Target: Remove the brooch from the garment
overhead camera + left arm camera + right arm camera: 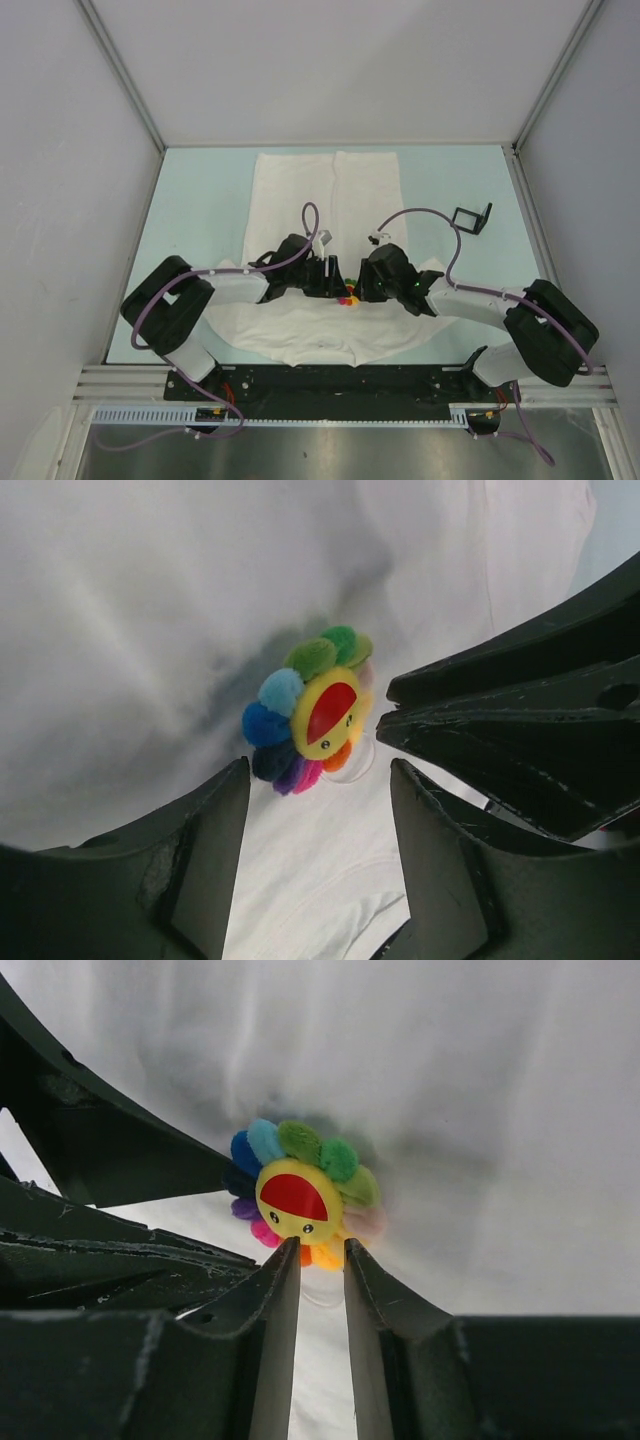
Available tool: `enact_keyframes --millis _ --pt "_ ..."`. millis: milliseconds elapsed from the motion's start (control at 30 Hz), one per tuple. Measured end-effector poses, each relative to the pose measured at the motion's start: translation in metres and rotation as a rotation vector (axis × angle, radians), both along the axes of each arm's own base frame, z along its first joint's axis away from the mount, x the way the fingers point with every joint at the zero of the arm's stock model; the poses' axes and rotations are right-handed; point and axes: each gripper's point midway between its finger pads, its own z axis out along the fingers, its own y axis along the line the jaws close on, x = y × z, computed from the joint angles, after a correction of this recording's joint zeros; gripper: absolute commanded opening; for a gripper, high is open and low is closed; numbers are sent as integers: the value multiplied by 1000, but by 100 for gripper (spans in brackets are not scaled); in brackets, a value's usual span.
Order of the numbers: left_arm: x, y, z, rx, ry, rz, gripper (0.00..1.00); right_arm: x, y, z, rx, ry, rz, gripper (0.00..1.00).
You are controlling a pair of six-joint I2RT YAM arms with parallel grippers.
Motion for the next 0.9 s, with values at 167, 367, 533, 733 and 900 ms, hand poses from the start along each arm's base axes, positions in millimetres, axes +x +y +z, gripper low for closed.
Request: enact_keyframes --millis 167,367,533,733,900 --pt "2 -3 -10 0 16 2 47 -2 5 -12 -12 19 8 27" --pt "3 -8 -5 -32 13 3 37 0 5 -17 -25 13 -4 27" --pt "4 -13 1 -70 17 4 35 1 4 -20 -41 7 -10 27" --pt "3 -17 5 -88 24 8 37 2 2 -20 -51 3 -18 29" --pt "1 -20 7 -97 25 5 40 1 -2 -20 -63 5 -25 38"
